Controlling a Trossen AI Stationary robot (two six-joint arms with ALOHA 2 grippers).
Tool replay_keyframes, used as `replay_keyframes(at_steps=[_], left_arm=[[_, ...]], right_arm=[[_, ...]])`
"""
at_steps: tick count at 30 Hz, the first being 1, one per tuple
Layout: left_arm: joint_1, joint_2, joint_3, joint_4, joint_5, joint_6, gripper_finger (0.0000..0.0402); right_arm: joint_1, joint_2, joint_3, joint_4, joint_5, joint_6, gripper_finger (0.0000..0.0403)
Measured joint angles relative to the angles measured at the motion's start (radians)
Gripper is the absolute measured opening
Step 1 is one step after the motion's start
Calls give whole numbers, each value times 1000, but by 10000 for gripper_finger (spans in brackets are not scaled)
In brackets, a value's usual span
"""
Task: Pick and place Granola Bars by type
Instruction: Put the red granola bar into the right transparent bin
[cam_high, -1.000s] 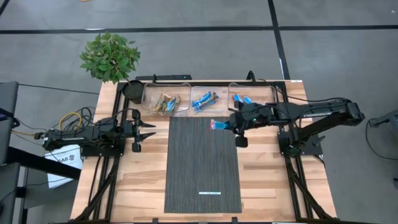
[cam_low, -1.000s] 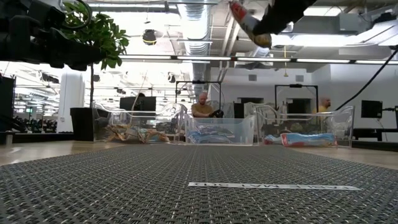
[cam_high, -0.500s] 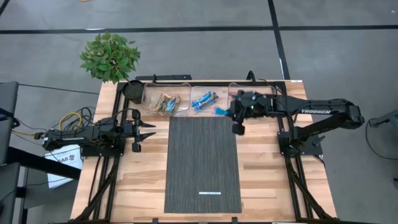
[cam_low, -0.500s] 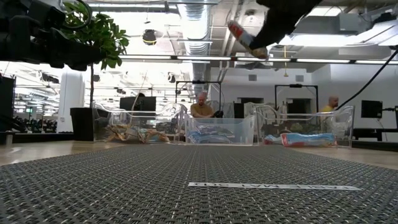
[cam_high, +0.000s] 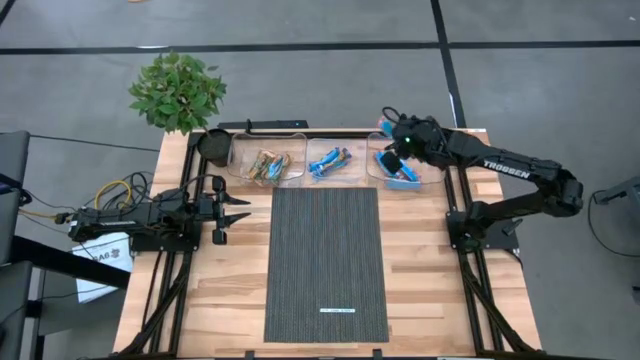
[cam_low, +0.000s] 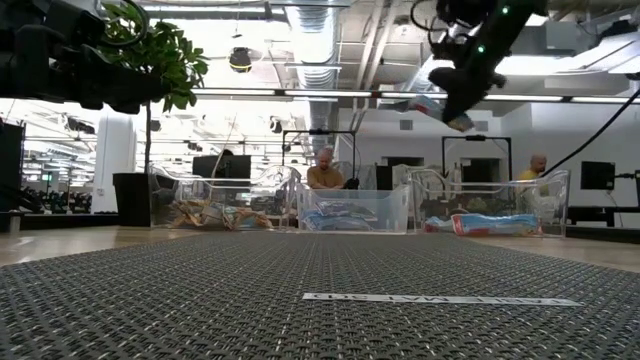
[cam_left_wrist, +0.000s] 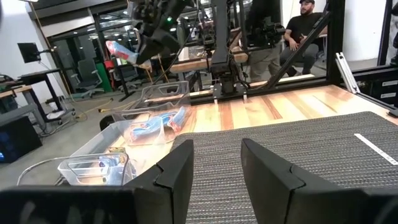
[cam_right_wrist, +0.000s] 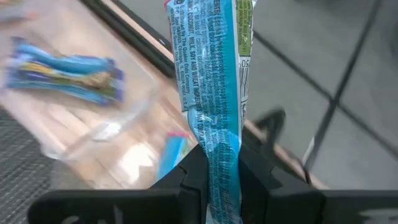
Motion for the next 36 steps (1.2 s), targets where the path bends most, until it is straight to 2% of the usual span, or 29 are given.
replay_keyframes(at_steps=[4, 15, 20, 26, 33, 36], left_arm=[[0, 0, 0, 0, 0, -7, 128], [0, 0, 0, 0, 0, 0, 128], [0, 0, 0, 0, 0, -5, 128], [0, 0, 0, 0, 0, -3, 128], [0, 0, 0, 0, 0, -4, 128], [0, 0, 0, 0, 0, -5, 128]], right_arm=[[-43, 0, 0, -72, 8, 118, 51], [-50, 1, -10, -75, 5, 125, 51], [-58, 50, -44, -79, -3, 138, 51], [-72, 166, -47, -83, -6, 152, 51], [-68, 288, -47, -85, -152, 152, 51], [-67, 317, -47, -88, -177, 152, 51]])
